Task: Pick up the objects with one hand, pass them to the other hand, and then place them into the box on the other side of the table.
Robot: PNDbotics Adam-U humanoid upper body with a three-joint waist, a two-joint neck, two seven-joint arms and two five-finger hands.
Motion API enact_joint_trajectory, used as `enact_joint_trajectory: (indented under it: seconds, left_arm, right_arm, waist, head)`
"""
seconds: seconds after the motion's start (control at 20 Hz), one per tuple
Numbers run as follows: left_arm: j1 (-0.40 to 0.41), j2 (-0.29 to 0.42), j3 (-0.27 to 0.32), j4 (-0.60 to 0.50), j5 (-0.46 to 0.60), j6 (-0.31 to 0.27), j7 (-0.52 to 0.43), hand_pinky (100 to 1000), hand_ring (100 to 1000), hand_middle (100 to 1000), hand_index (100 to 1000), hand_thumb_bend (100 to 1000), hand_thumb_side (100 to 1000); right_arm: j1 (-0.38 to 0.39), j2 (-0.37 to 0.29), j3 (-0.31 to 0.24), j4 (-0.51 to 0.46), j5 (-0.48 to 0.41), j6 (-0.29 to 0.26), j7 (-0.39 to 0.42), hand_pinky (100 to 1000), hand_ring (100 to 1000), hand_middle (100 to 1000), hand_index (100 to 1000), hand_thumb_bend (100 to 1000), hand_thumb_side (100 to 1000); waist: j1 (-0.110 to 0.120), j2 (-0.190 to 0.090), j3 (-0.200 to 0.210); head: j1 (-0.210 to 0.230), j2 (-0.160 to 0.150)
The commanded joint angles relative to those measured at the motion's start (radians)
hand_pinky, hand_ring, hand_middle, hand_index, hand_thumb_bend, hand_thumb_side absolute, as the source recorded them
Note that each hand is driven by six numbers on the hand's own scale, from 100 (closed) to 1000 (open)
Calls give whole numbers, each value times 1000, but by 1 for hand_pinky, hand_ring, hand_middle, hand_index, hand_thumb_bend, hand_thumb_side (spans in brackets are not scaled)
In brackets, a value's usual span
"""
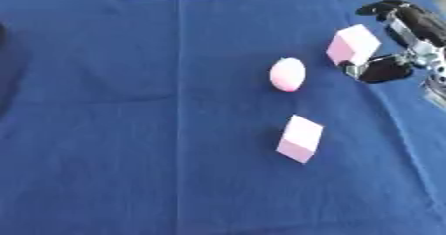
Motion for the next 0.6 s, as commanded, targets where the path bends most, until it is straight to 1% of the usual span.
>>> enact_joint_trajectory:
  seconds: [0.05, 0.1, 0.15, 0.25, 0.6]
  left_arm:
    - [-15, 26, 2, -24, -6, 1, -2, 925, 794, 810, 811, 178, 888]
    - [-16, 26, 2, -25, -6, 1, -2, 925, 794, 810, 811, 178, 888]
    - [-16, 27, 2, -26, -6, 1, -2, 925, 794, 810, 811, 177, 888]
    - [-17, 28, 2, -27, -7, 2, -2, 925, 794, 810, 811, 176, 889]
    - [-18, 29, 3, -31, -8, 4, -1, 925, 794, 810, 811, 174, 889]
  right_arm:
    - [-7, -16, -14, 8, 35, 16, 5, 863, 885, 872, 898, 521, 237]
    - [-8, -14, -15, 13, 39, 20, 3, 863, 885, 872, 898, 521, 237]
    - [-10, -12, -18, 20, 40, 28, -1, 856, 884, 873, 899, 558, 268]
    - [-13, -9, -23, 36, 33, 41, -17, 852, 884, 874, 899, 594, 280]
    - [-17, -9, -26, 65, 0, 54, -61, 845, 883, 877, 898, 599, 276]
  waist:
    - [-1, -11, 2]
    - [-1, -10, 3]
    - [-1, -9, 5]
    - [-2, -5, 10]
    - [0, -1, 17]
  head:
    - [-4, -15]
    - [-5, -16]
    - [-5, -17]
    - [-7, -19]
    - [-16, -27]
